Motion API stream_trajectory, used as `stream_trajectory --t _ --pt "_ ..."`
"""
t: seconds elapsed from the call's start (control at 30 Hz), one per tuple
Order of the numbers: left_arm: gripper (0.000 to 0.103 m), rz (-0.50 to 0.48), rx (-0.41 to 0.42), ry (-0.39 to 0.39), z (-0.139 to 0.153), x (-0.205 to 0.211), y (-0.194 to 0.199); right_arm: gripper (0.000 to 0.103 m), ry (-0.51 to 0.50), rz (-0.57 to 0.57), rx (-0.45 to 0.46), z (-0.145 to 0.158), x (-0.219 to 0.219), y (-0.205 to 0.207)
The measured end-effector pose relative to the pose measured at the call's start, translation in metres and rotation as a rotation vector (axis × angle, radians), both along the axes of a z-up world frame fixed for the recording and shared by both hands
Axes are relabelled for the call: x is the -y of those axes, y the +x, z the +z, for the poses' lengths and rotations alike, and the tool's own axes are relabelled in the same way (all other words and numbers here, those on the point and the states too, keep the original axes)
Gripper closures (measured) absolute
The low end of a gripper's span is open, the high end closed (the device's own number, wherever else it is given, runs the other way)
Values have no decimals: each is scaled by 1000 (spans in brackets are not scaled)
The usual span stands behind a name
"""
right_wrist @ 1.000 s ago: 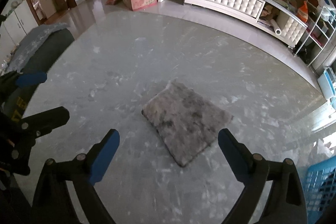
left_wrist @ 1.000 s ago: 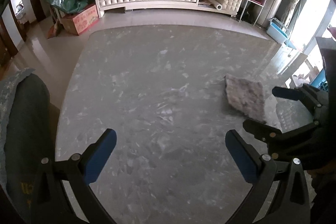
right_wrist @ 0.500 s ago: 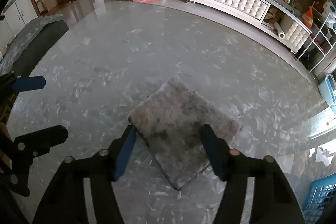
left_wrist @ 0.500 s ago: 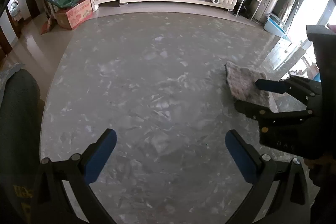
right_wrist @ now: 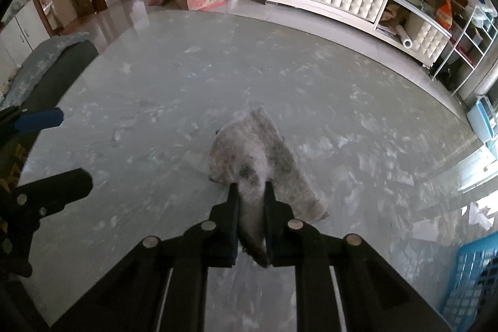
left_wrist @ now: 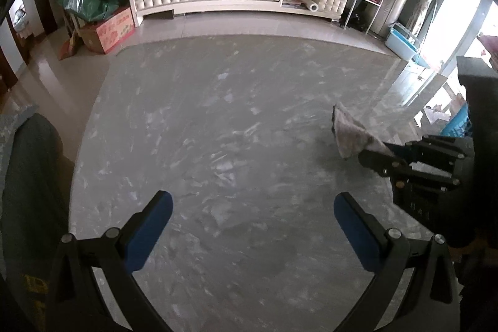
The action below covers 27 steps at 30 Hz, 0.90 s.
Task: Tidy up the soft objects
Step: 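Grasp and lift the grey felt pad with the right tool, then carry the grey felt pad into the basket and open the right tool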
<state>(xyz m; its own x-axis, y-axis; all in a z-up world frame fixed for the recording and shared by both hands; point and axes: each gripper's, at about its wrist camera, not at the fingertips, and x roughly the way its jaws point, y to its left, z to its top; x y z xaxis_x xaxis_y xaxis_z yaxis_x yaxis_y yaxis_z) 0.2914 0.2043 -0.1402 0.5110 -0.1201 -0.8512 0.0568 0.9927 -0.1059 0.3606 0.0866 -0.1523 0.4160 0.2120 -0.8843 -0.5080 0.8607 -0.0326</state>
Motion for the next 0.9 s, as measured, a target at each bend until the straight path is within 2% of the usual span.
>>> stream_trajectory --t 0.13,0.23,0.4,0.57,0.9 --pt "0 -20 29 5 24 16 -12 91 33 11 8 22 13 -20" --pt "0 -47 57 23 47 31 -25 91 68 12 25 51 26 -35" --pt "0 -71 119 1 90 57 -48 91 84 3 92 96 51 -63" --pt "0 -108 174 12 129 93 -75 91 108 -28 152 137 85 -97" --pt "0 -143 224 -23 165 160 -119 91 129 -67 226 177 140 -152"
